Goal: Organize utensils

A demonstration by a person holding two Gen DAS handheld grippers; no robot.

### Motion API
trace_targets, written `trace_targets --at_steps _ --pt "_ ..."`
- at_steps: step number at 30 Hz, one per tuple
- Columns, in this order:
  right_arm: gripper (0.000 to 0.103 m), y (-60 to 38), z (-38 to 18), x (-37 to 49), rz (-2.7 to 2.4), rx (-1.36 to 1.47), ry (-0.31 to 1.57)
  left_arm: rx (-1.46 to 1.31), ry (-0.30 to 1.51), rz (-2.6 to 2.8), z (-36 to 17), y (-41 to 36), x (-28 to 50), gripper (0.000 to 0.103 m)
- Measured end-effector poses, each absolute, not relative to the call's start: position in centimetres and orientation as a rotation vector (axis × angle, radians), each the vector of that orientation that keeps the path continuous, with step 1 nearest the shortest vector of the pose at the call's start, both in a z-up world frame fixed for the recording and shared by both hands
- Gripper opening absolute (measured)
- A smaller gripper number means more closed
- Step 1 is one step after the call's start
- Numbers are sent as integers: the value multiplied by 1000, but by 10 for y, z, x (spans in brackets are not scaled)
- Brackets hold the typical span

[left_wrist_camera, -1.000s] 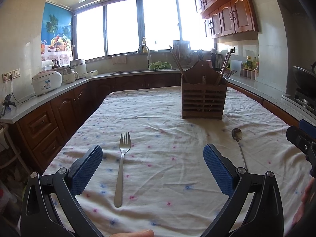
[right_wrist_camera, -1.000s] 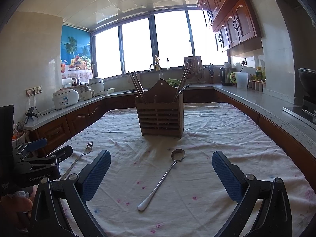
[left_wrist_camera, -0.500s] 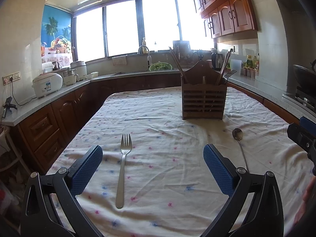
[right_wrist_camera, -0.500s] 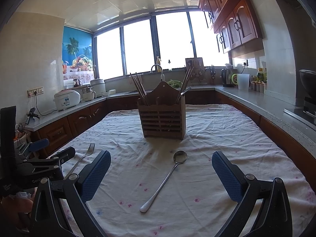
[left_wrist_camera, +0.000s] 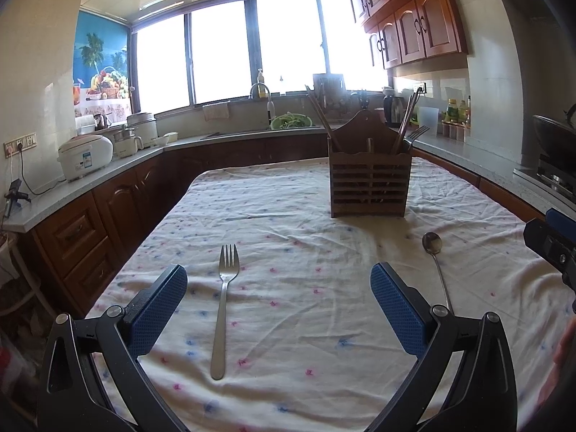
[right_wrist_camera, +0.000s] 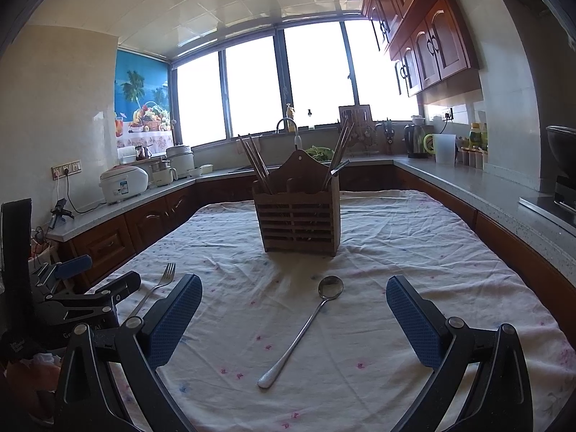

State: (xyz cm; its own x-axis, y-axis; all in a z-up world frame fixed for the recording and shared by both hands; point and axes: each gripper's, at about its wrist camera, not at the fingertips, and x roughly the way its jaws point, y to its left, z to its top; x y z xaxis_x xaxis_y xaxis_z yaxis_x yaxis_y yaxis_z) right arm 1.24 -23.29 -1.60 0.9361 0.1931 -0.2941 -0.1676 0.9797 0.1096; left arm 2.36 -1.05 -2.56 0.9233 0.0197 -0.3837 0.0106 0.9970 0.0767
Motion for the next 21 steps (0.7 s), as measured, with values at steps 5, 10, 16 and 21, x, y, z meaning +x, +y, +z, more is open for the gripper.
trace_targets --at_steps 5,10,16,21 --pt "103 -233 -16 13 186 84 308 78 394 5 -26 -11 23 103" --pt "103 -234 -16 13 186 88 307 79 391 5 -25 -11 23 103" --pt "103 -234 -15 13 187 89 305 80 392 5 -26 -11 23 103" --pt "103 -234 -15 12 187 90 305 81 391 2 -24 -12 23 103"
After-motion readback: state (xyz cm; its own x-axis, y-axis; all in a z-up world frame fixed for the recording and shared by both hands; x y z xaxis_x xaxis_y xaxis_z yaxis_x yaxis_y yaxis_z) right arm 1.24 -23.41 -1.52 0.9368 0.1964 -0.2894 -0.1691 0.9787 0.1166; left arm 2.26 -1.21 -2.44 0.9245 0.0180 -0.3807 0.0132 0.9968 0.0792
